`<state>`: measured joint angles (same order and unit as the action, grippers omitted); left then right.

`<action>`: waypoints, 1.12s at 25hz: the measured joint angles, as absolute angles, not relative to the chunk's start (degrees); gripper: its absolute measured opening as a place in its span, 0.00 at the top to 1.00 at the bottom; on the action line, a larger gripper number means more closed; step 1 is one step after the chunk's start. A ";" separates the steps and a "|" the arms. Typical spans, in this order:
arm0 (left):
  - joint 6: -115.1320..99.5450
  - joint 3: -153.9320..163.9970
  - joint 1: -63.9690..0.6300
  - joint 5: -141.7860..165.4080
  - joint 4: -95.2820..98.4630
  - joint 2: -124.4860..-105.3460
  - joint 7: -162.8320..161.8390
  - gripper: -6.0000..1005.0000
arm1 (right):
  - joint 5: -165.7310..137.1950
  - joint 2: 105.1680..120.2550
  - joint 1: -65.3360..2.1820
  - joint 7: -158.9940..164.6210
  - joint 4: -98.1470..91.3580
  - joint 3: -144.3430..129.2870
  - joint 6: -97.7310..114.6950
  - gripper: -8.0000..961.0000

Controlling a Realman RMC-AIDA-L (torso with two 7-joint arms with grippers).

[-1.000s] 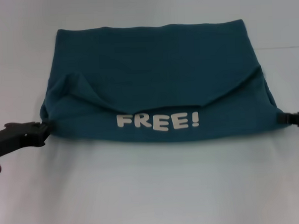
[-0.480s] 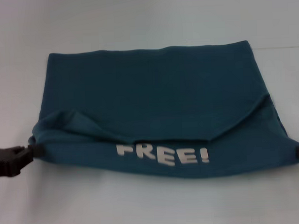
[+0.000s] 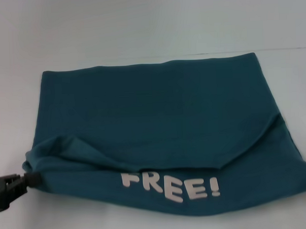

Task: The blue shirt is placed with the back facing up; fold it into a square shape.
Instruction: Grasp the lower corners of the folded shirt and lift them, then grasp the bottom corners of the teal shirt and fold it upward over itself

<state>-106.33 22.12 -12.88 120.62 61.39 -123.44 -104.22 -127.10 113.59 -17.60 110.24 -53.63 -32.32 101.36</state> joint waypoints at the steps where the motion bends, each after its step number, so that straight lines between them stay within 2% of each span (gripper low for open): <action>1: -107.08 21.65 -12.81 121.04 61.41 -123.42 -104.18 0.96 | -127.12 113.60 -17.48 109.96 -53.72 -32.11 102.29 0.96; 20: -116.81 18.97 -11.61 126.77 61.83 -122.72 -103.81 0.95 | -128.81 114.34 -12.77 106.77 -53.85 -28.67 107.48 0.96; 24: -116.81 18.29 -12.26 126.64 62.15 -122.56 -104.06 0.95 | -129.27 114.32 -13.34 106.74 -53.90 -27.23 107.47 0.96; 28: -114.18 16.37 -15.62 126.42 60.04 -121.52 -104.08 0.95 | -129.33 114.16 -16.18 106.80 -53.64 -26.73 104.91 0.96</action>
<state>-114.18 16.37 -15.62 126.42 60.04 -121.52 -104.08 -129.33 114.16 -16.18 106.80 -53.64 -26.73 104.91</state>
